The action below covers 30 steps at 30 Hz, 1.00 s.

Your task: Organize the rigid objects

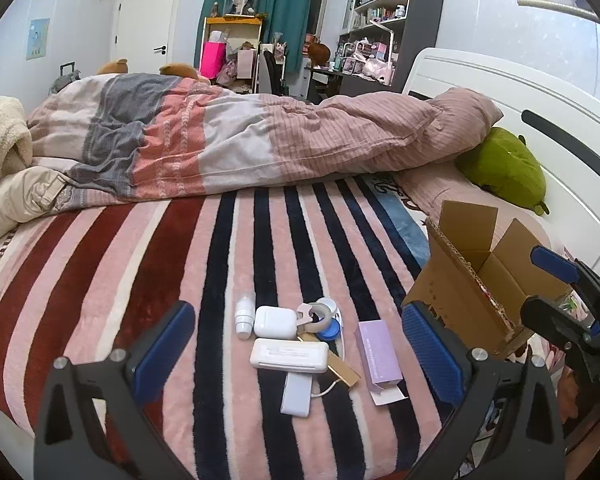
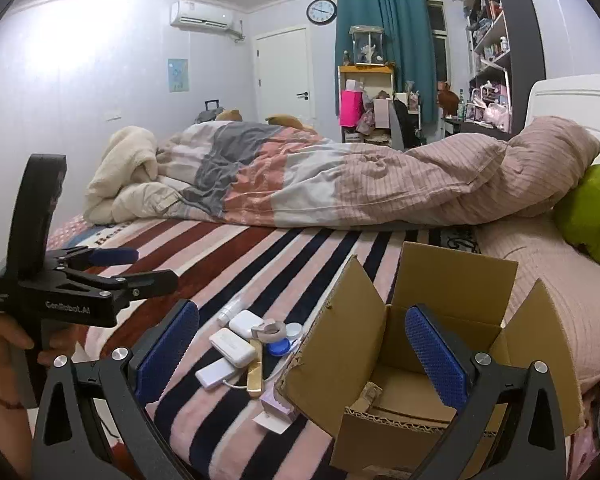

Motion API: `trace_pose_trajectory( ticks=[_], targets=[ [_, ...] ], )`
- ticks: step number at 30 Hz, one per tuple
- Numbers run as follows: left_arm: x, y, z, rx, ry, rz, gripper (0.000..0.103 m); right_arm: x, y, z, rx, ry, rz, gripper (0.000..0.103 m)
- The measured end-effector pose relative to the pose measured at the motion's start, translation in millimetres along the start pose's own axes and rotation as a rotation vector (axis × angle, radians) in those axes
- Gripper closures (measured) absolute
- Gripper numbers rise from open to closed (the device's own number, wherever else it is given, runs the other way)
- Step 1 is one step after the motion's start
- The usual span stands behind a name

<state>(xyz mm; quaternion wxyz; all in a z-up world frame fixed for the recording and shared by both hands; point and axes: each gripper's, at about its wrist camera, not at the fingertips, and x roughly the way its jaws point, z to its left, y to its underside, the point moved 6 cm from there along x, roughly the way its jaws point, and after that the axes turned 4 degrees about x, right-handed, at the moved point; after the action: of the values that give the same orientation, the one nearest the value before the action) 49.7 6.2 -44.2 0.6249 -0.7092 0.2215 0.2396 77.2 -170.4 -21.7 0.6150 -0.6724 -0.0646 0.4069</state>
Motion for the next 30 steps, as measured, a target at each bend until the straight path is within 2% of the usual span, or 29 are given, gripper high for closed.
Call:
trace_pose_trajectory(
  ticks=[30],
  targets=[
    [0.7, 8.7, -11.3, 0.005, 0.006, 0.012, 0.000, -2.7, 7.8, 1.4, 0.021, -0.016, -0.012, 0.000]
  ],
)
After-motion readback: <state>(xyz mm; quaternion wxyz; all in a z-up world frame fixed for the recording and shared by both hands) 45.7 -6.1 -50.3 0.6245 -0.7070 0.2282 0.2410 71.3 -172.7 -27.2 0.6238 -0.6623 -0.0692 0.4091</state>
